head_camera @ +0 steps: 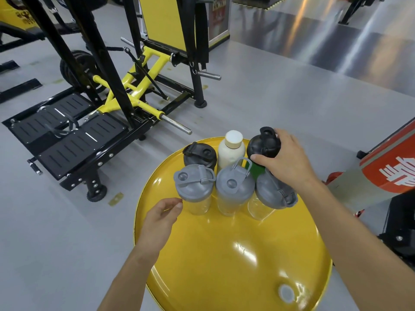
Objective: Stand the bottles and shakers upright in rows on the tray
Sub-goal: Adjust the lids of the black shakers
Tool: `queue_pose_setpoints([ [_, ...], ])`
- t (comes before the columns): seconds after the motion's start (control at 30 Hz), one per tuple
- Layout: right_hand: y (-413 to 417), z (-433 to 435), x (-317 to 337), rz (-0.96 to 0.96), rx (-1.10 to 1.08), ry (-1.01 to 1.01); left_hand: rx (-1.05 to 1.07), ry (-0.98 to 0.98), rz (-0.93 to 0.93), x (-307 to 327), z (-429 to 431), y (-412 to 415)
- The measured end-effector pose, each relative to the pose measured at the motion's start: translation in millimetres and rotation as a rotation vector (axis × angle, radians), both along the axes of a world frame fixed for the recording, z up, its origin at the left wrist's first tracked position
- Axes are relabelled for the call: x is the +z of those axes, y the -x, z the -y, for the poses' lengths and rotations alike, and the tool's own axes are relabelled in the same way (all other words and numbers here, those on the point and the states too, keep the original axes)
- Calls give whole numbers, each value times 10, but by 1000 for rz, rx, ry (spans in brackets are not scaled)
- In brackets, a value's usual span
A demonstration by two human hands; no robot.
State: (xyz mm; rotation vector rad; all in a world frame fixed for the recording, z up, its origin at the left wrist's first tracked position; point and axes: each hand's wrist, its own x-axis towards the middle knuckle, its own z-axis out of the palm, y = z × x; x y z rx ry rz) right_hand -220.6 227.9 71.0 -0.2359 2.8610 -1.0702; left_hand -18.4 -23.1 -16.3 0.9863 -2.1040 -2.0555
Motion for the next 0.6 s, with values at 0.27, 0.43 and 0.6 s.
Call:
queue_pose_setpoints([
  [0.27, 132, -84, -40, 21, 98, 87, -4, 4, 22, 37, -46, -78],
  [0.43, 158, -112, -59, 4, 118, 88, -12, 0, 42, 48, -111, -95],
  [0.6, 132, -100, -61, -19, 108, 87, -11, 0, 33, 68, -184, -84],
])
